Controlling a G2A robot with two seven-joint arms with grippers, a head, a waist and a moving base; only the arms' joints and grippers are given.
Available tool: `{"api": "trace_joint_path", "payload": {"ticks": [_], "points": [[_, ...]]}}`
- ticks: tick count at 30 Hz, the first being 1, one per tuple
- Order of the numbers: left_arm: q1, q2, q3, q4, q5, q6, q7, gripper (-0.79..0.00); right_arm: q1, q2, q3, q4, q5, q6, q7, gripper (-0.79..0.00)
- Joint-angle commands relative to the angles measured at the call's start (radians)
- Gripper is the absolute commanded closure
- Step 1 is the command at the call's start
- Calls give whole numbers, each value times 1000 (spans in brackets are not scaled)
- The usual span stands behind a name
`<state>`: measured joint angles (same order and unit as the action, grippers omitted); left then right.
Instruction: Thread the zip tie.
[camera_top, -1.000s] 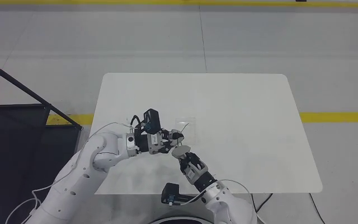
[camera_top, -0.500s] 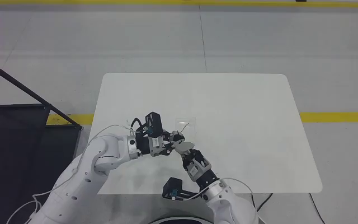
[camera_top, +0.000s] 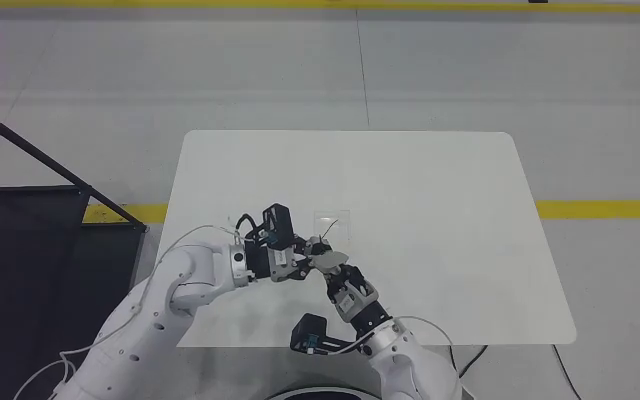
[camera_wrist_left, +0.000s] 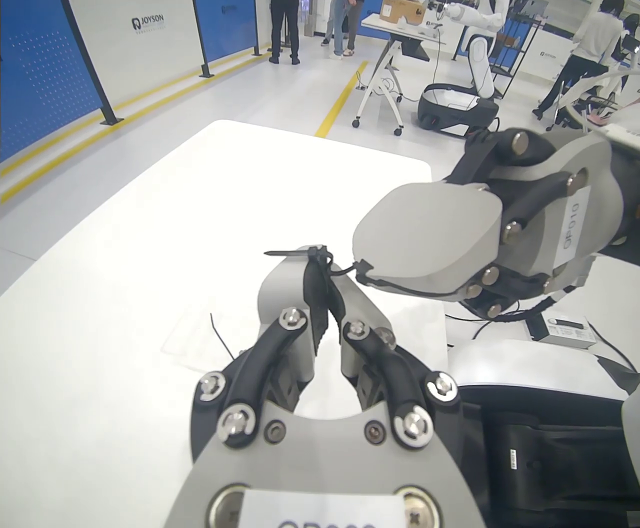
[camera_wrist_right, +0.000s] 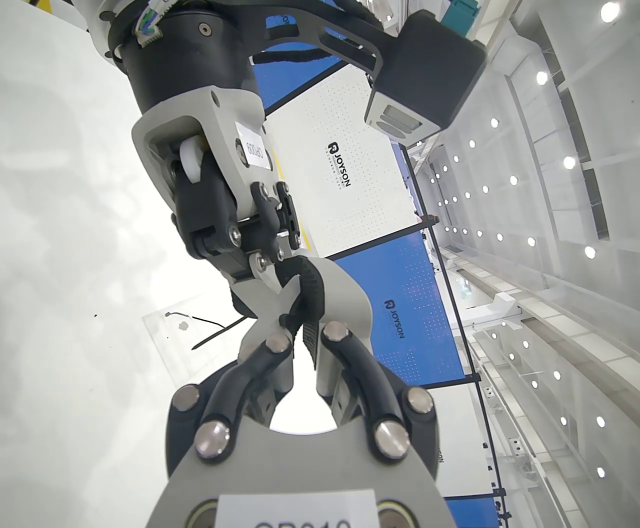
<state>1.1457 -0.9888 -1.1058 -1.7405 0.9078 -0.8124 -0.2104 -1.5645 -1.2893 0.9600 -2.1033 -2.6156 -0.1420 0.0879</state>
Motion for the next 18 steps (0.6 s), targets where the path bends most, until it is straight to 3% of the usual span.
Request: {"api": "trace_joint_path", "payload": {"ticks": [1,14,15,16,18], "points": [[3,0,-1,-3,5,2,1,0,0,0,0,0,2,4,2,0],[1,-3,-10,10,-26,7,0,0,-12,0,6,-10,5,25,-5,0],[0,-4,-10,11,-32,8,-1,0,-13,0,6,-11,4,24,-6,-25],[0,-4,-11,12,-40,10,-2,0,-14,0,6,-12,4,22,-6,-114],[-1,-5,-12,16,-56,13,-5,0,-15,0,6,-13,2,21,-7,-200]]}}
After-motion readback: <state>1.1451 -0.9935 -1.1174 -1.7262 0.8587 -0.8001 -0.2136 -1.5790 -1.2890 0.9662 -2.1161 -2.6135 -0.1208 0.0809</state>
